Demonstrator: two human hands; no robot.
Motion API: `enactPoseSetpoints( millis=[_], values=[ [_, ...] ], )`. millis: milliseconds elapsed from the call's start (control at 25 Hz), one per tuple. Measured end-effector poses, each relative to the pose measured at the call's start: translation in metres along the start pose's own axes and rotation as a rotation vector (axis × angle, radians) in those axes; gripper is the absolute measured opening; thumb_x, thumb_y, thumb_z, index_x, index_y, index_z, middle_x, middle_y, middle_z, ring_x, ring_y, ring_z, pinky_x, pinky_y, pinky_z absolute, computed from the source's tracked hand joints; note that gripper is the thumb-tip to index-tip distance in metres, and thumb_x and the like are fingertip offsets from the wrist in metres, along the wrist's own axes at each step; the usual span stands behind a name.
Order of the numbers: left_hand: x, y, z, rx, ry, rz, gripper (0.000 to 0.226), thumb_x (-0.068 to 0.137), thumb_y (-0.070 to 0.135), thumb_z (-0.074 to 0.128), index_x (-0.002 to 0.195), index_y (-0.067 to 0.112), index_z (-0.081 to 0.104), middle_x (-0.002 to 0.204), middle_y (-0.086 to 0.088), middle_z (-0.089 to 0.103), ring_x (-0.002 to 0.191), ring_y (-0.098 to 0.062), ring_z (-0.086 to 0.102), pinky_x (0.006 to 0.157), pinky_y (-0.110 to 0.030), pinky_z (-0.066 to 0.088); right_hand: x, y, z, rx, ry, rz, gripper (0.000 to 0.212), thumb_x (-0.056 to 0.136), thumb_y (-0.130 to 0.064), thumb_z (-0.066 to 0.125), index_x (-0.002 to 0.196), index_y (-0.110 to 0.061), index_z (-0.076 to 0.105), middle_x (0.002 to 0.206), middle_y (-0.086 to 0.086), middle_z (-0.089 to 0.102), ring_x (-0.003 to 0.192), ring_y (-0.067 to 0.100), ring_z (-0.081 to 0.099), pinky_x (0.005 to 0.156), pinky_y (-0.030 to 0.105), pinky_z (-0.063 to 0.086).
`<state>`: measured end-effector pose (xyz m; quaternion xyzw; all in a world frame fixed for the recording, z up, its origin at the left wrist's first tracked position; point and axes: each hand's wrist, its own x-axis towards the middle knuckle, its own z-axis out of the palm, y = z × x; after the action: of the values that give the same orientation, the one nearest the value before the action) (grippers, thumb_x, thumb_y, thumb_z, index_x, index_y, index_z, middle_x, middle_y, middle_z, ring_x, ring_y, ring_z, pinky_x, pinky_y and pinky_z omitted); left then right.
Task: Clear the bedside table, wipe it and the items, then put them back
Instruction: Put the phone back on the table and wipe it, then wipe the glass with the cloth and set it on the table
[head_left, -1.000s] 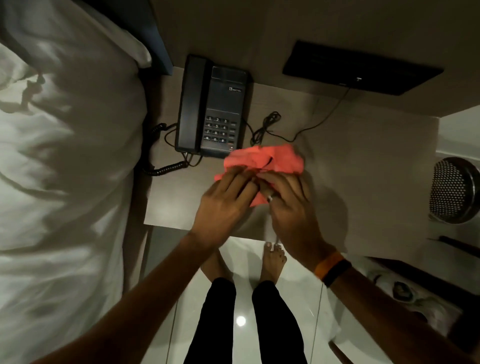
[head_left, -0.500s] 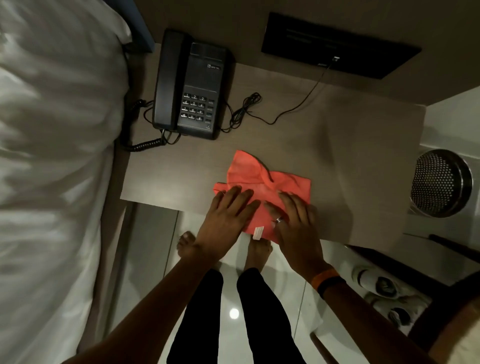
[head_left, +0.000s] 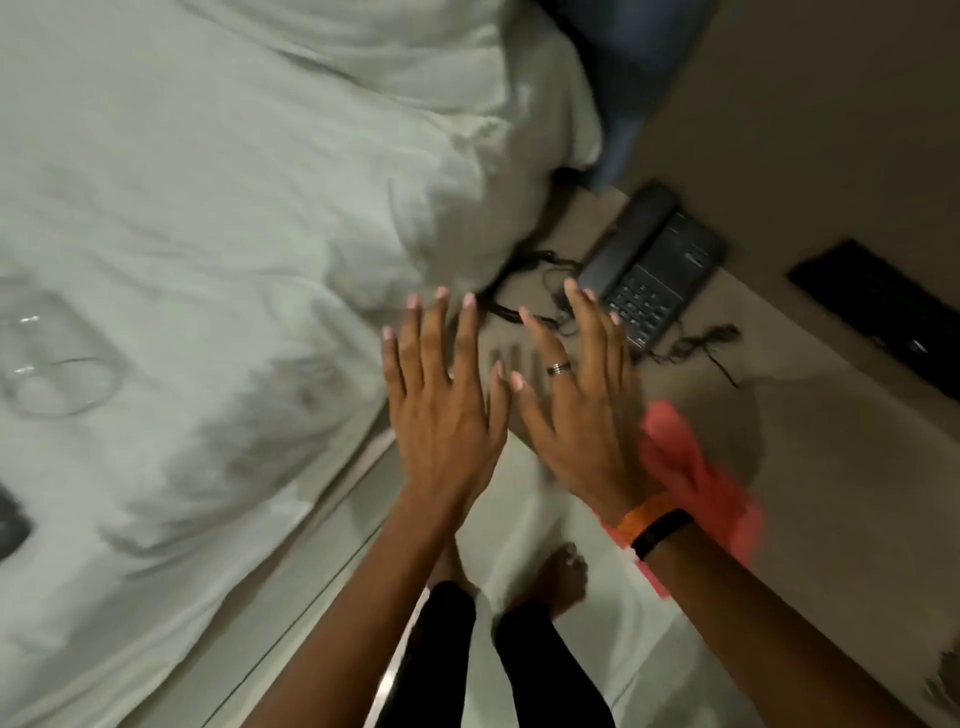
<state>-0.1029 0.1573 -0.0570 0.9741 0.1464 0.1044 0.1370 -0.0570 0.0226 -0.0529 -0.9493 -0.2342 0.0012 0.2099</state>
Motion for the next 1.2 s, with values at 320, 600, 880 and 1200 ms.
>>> enactPoseSetpoints(
  millis=[320, 600, 880, 1200],
  values=[
    [0.027, -0.197, -0.117, 0.041, 0.402, -0.545, 0.057, 0.104, 0.035, 0.046, 0.155, 0.011, 0.034, 0.162, -0.016, 0.031, 0.151, -0.035, 0.025, 0.122, -0.047, 0.023, 0.134, -0.217, 0.055, 0.298, -0.066, -0.398, 0.05, 0.104, -0.041, 0.046, 0.149, -0.021, 0.043, 0.158, 0.008, 0.035, 0.145, 0.024, 0.034, 0.119, 0.041, 0.033],
    [0.039, -0.284, -0.136, -0.444, 0.308, -0.778, 0.039, 0.103, 0.047, 0.045, 0.137, 0.03, 0.055, 0.108, -0.003, 0.069, 0.1, -0.015, 0.064, 0.084, -0.015, 0.046, 0.155, -0.311, 0.123, 0.459, -0.426, -0.369, 0.049, 0.106, -0.039, 0.035, 0.152, -0.022, 0.04, 0.151, 0.004, 0.048, 0.139, 0.022, 0.042, 0.117, 0.04, 0.036],
    [0.043, -0.251, -0.142, -0.696, 0.4, -0.775, 0.03, 0.1, 0.046, 0.056, 0.13, 0.046, 0.059, 0.071, 0.019, 0.06, 0.066, -0.004, 0.057, 0.077, -0.025, 0.055, 0.138, -0.31, 0.109, 0.76, -0.435, -0.171, 0.047, 0.109, -0.031, 0.03, 0.154, -0.02, 0.036, 0.157, -0.001, 0.045, 0.148, 0.01, 0.036, 0.126, 0.03, 0.021],
    [0.056, -0.107, -0.105, -1.137, 0.027, -0.582, 0.047, 0.095, 0.036, 0.069, 0.139, 0.041, 0.055, 0.105, 0.01, 0.077, 0.092, -0.017, 0.074, 0.083, -0.045, 0.061, 0.082, -0.169, 0.025, 1.13, -0.104, 0.314, 0.047, 0.105, -0.02, 0.049, 0.151, -0.021, 0.042, 0.158, -0.003, 0.043, 0.145, 0.007, 0.04, 0.121, 0.039, 0.036]
  ],
)
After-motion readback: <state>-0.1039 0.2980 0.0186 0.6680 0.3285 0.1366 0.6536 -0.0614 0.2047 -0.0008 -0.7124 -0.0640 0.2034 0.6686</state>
